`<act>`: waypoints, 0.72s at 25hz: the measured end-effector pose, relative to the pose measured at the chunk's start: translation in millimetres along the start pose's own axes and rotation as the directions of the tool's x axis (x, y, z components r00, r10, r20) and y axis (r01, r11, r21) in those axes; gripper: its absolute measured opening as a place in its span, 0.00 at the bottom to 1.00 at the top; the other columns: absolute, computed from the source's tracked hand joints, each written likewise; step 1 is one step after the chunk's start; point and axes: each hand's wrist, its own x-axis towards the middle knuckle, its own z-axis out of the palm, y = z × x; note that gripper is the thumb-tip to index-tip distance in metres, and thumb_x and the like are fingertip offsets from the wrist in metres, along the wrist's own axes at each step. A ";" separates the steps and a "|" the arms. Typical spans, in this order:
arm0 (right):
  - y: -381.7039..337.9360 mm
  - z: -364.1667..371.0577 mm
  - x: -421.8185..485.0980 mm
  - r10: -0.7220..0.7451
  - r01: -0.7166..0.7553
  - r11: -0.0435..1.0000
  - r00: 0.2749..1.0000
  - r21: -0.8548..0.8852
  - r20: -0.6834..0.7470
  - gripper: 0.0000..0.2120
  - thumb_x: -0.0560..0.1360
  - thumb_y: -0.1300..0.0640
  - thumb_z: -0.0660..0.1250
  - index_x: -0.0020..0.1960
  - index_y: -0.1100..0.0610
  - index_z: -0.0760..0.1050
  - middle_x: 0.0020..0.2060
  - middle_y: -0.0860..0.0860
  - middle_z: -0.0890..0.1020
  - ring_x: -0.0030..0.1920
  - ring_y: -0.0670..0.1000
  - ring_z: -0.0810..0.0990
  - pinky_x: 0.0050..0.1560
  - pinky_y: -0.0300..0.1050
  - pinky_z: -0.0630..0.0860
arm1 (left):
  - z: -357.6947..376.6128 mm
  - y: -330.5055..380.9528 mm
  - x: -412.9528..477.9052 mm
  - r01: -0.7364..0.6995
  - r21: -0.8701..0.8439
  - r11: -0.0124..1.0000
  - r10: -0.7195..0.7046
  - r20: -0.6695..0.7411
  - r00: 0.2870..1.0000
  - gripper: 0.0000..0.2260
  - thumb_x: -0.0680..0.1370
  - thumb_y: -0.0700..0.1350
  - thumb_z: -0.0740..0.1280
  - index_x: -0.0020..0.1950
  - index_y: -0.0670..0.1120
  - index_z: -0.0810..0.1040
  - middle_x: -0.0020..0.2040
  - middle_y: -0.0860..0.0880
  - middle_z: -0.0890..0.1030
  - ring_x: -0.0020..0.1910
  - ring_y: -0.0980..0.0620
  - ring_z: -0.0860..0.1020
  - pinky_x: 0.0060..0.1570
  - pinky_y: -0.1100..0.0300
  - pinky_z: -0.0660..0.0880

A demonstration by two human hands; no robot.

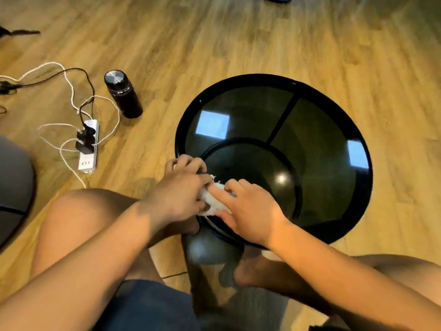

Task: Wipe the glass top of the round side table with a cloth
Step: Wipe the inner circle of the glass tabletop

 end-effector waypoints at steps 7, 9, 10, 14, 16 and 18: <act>160.3 -0.8 112.3 0.325 -0.312 0.946 0.918 0.093 -0.229 0.14 0.77 0.49 0.62 0.62 0.47 0.70 0.51 0.59 0.77 0.47 0.64 0.80 0.41 0.57 0.79 | -2.5 -56.1 35.4 0.385 -0.365 0.848 -0.329 0.207 0.921 0.56 0.69 0.61 0.76 0.80 0.50 0.37 0.80 0.51 0.34 0.78 0.52 0.35 0.77 0.54 0.43; 236.2 -15.5 142.8 0.619 -0.623 0.781 0.769 0.028 -0.156 0.18 0.76 0.49 0.58 0.64 0.53 0.71 0.57 0.63 0.77 0.56 0.67 0.77 0.53 0.60 0.76 | 4.8 -49.7 45.0 0.374 -0.426 0.824 -0.321 0.192 0.927 0.55 0.70 0.64 0.72 0.79 0.52 0.33 0.79 0.52 0.30 0.79 0.53 0.36 0.78 0.50 0.47; 255.6 -18.2 158.5 0.721 -0.719 0.691 0.678 0.077 -0.144 0.19 0.76 0.51 0.58 0.64 0.55 0.72 0.57 0.65 0.78 0.58 0.67 0.76 0.57 0.59 0.75 | 8.4 -49.7 49.6 0.367 -0.460 0.808 -0.328 0.166 0.930 0.54 0.71 0.66 0.69 0.79 0.53 0.32 0.79 0.53 0.30 0.79 0.52 0.39 0.78 0.49 0.51; 175.6 -4.6 196.3 0.686 -0.655 0.728 0.691 0.201 -0.229 0.18 0.75 0.53 0.60 0.63 0.54 0.76 0.58 0.62 0.81 0.59 0.66 0.78 0.57 0.56 0.74 | 15.3 -54.7 55.3 0.309 -0.622 0.719 -0.378 0.023 0.925 0.45 0.71 0.73 0.54 0.80 0.55 0.38 0.81 0.57 0.40 0.78 0.62 0.43 0.73 0.62 0.46; 87.0 8.6 180.9 0.509 -0.442 0.847 0.836 0.296 -0.206 0.15 0.73 0.53 0.63 0.57 0.53 0.79 0.51 0.58 0.84 0.52 0.62 0.83 0.48 0.52 0.77 | 13.0 -54.2 57.9 0.251 -0.832 0.495 -0.450 0.002 0.893 0.42 0.72 0.72 0.51 0.81 0.55 0.46 0.80 0.62 0.50 0.75 0.68 0.49 0.73 0.68 0.47; 9.9 16.3 146.0 0.252 -0.190 0.915 0.958 0.356 -0.136 0.15 0.70 0.52 0.67 0.56 0.52 0.79 0.48 0.54 0.83 0.44 0.60 0.84 0.40 0.50 0.78 | 15.4 -53.5 62.8 0.176 -0.934 0.311 -0.539 -0.020 0.842 0.38 0.73 0.70 0.51 0.80 0.55 0.52 0.78 0.62 0.56 0.73 0.68 0.55 0.73 0.68 0.52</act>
